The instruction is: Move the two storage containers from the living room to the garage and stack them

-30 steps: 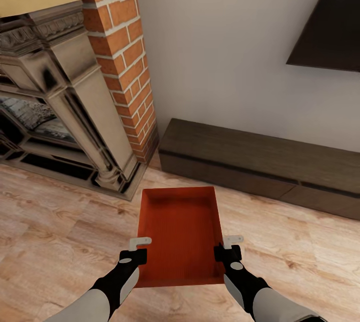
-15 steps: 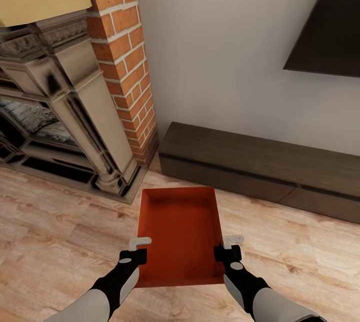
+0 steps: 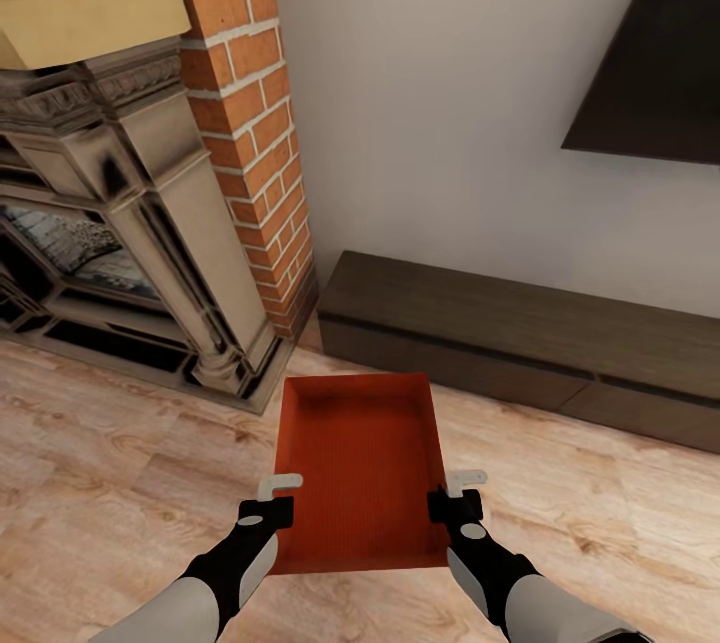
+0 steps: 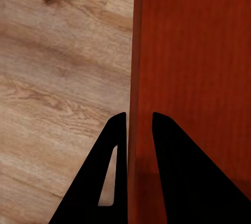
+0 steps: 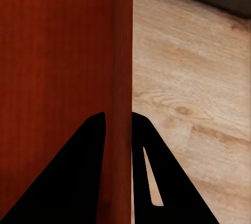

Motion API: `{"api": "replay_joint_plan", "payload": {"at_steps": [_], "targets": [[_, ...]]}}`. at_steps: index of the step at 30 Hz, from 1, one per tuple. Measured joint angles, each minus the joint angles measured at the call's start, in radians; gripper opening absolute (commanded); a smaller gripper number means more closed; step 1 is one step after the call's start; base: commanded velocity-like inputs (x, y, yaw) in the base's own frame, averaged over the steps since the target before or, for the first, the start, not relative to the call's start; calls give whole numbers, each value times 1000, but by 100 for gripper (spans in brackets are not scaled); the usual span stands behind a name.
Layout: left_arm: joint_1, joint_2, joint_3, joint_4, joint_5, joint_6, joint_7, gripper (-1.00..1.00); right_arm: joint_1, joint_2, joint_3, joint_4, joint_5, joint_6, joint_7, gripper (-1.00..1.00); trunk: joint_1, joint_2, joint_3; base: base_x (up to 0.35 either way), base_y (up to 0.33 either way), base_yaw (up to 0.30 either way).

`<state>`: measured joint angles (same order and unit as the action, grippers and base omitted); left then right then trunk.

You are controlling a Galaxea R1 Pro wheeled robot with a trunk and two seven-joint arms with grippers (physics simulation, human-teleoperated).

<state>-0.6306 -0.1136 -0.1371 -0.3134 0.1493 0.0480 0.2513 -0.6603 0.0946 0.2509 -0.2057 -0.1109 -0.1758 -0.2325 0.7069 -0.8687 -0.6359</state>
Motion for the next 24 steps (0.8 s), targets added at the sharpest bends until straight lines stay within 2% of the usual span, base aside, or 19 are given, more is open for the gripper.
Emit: {"api": "replay_joint_plan", "payload": {"at_steps": [24], "targets": [[0,0,0,-1,1,0,0,-100,0,0,-1,0,1,0,0,-100,0,0,38,0,0,0]]}}
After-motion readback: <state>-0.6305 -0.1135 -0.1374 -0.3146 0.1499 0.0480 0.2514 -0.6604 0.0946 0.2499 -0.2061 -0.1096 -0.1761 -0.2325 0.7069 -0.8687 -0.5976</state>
